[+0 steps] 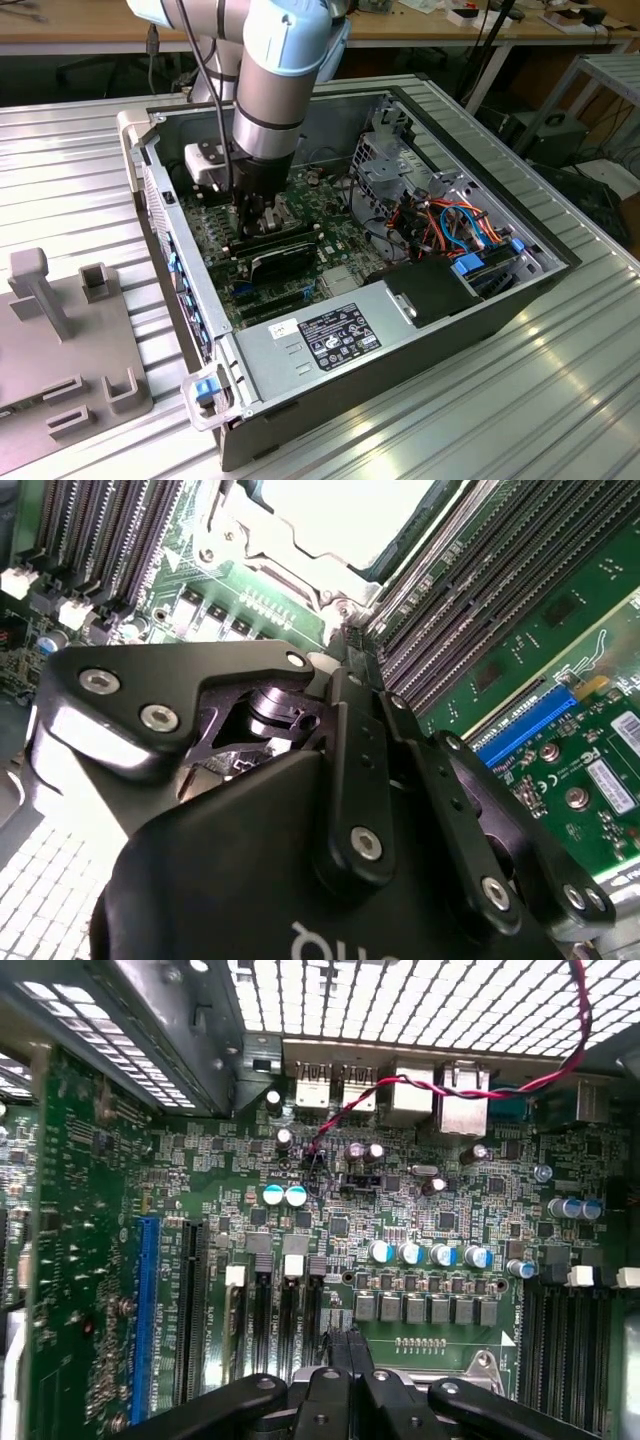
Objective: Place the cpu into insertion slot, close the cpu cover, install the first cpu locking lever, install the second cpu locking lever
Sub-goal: 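Install the second cpu locking lever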
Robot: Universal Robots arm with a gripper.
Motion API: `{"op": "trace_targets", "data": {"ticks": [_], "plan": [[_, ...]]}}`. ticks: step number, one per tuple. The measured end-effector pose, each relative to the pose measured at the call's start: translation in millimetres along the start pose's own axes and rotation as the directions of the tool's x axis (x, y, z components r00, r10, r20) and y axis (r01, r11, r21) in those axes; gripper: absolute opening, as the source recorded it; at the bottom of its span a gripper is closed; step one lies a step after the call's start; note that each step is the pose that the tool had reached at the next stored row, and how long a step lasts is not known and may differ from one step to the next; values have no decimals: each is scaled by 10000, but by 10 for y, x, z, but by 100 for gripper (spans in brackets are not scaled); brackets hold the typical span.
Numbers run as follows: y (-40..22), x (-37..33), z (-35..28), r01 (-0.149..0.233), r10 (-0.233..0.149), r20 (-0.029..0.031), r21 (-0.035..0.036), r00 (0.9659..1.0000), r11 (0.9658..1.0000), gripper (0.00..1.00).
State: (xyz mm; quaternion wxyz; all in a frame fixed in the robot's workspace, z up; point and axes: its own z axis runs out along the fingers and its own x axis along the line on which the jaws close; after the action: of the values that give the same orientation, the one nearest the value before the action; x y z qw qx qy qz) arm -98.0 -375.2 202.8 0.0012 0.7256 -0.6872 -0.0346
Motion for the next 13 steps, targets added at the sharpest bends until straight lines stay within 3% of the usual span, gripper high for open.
{"op": "trace_targets", "data": {"ticks": [13], "plan": [[19,-4,13,-1,1,-16,-5,10000,10000,10]]}}
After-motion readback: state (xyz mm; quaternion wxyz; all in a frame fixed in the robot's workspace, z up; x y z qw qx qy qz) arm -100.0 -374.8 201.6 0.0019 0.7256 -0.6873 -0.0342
